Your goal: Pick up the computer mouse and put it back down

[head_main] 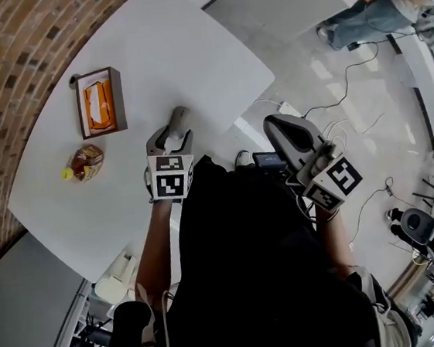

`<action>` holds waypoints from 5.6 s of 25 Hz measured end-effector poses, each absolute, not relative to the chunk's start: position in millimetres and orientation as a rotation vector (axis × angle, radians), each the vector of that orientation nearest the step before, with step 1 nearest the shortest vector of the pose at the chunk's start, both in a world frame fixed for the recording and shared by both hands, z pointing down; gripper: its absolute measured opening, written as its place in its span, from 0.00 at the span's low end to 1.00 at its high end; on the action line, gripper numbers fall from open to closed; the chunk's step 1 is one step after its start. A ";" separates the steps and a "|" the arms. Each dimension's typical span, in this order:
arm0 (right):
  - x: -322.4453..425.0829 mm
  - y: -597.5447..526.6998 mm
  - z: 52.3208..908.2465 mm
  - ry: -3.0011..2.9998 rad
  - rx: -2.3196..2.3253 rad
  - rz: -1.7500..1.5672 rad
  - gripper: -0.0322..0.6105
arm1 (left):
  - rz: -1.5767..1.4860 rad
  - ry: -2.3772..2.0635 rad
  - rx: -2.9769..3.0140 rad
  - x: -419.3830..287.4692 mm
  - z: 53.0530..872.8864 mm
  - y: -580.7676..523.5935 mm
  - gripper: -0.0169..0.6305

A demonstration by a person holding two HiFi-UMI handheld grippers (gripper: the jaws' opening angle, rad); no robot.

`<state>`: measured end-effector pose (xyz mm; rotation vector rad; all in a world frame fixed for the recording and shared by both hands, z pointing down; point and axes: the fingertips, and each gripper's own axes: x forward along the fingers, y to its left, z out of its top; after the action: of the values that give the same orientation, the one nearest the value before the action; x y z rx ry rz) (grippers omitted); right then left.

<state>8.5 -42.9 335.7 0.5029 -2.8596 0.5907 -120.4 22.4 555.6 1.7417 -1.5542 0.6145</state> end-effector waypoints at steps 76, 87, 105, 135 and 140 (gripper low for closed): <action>32.0 -50.8 330.6 -2.776 0.738 0.511 0.08 | 1.052 -1.314 1.585 -132.4 696.6 -3.8 0.49; 32.0 -52.0 329.2 -2.779 0.748 0.509 0.08 | 1.022 -1.330 1.623 -132.7 692.2 -2.9 0.49; 11.7 -68.1 340.0 -2.811 0.693 0.468 0.08 | 0.607 -1.527 1.803 -153.5 573.6 -29.4 0.49; -37.0 -76.8 335.1 -2.938 0.496 0.522 0.08 | -0.059 -1.634 2.118 -160.9 353.2 -21.2 0.49; -37.4 -73.7 333.8 -2.936 0.500 0.519 0.08 | -0.066 -1.615 2.129 -158.8 352.7 -19.6 0.49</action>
<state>-37.4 -73.7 333.8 0.5000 -2.9361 0.5193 -158.8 -19.6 352.7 2.1285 -1.6153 -0.0659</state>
